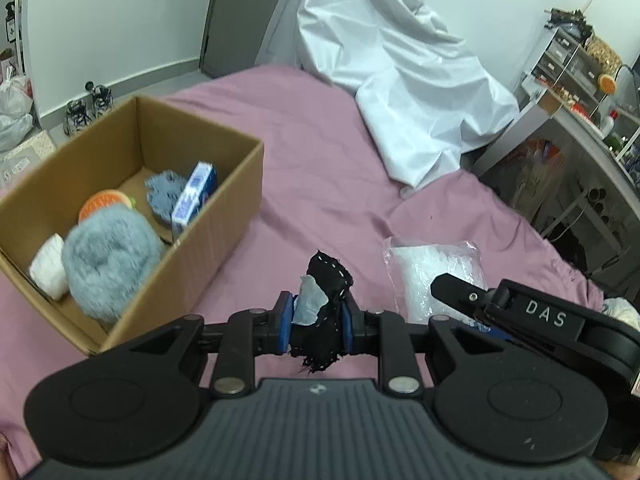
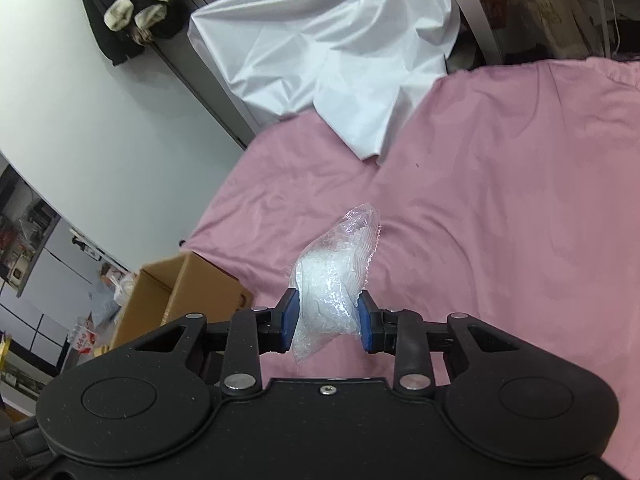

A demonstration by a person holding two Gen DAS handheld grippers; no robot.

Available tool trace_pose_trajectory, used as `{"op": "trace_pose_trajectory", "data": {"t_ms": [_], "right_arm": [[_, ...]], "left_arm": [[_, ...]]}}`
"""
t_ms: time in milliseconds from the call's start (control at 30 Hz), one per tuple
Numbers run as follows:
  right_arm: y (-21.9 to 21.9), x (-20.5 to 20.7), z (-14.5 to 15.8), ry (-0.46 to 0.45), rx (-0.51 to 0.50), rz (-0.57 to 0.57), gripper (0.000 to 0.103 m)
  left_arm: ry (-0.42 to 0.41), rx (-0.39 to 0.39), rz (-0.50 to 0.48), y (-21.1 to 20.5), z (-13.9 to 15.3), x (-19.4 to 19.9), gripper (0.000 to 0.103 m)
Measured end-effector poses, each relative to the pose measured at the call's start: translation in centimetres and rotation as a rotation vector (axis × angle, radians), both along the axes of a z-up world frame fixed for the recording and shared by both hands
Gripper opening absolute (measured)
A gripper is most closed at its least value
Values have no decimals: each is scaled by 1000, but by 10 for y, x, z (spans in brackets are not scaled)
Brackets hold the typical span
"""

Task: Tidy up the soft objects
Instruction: 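Carry the black plush and fluff bag in both tools over the box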

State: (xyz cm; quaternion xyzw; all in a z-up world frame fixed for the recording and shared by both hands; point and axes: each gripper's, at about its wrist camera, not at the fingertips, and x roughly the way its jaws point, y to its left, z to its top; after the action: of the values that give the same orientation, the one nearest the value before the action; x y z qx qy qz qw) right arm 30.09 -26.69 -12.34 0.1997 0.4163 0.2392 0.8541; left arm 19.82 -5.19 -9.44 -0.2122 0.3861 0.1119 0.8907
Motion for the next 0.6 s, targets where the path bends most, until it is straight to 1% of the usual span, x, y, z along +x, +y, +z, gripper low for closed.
{"op": "trace_pose_trajectory", "data": {"t_ms": [300,600], "right_arm": [[4,-6,15,-56,19,5,30],[11,-19,36,-134,55,10,30]], "left_arm": [[-29,6,21,15,21,-10,23],[-95,24,50,55,58,-30,23]]}}
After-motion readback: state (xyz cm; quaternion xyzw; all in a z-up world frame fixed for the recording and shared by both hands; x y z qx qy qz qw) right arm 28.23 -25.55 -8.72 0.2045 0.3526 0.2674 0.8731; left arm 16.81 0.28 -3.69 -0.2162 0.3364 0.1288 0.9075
